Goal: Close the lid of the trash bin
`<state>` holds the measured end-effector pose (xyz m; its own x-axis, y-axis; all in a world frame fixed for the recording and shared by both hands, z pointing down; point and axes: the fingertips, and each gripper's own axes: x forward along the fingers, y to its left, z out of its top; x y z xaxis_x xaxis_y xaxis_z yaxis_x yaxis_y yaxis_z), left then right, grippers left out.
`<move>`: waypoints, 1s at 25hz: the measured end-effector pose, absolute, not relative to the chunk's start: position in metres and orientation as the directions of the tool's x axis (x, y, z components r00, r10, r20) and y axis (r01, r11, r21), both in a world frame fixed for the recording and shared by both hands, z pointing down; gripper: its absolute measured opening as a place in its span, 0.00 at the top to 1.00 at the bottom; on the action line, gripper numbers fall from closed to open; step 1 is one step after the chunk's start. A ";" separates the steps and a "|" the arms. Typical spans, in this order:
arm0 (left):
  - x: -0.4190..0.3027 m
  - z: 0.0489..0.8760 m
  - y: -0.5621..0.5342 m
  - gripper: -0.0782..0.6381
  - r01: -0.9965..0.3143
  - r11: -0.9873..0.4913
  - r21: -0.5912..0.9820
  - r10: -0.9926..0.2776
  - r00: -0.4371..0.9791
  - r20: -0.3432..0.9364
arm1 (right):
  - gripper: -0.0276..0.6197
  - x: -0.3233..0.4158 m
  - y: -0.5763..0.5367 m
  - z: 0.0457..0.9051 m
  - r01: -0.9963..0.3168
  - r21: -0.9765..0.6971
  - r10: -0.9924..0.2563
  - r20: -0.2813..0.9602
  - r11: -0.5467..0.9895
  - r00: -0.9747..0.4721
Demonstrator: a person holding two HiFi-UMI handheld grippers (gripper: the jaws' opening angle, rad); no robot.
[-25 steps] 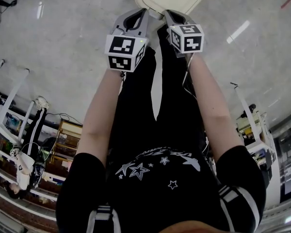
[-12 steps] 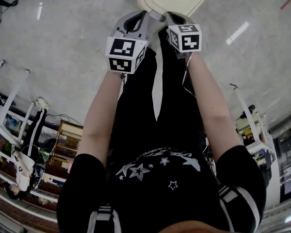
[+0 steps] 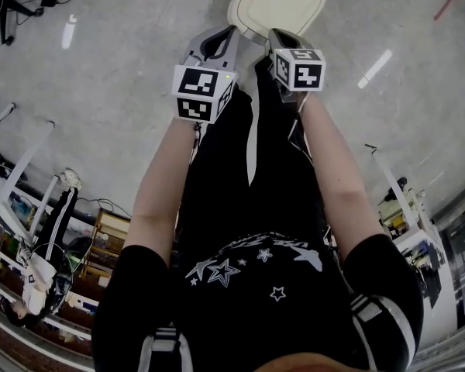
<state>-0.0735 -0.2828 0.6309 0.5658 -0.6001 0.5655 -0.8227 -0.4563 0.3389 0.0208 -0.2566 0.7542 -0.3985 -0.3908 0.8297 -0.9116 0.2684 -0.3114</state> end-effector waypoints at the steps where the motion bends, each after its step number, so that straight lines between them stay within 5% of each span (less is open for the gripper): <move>1: -0.075 0.622 -0.282 0.88 -0.818 -0.467 0.335 -0.604 0.572 0.555 | 0.95 0.019 -0.258 0.743 -0.913 -0.312 -0.412 0.819 0.261 -0.398; 16: -0.078 0.490 -0.229 0.88 -0.739 -0.583 0.337 -0.595 0.671 0.442 | 0.95 0.030 -0.208 0.571 -0.908 -0.403 -0.664 0.649 0.112 -0.370; 25: -0.063 0.447 -0.193 0.88 -0.735 -0.599 0.319 -0.620 0.677 0.396 | 0.95 0.046 -0.192 0.502 -0.913 -0.369 -0.737 0.565 0.175 -0.370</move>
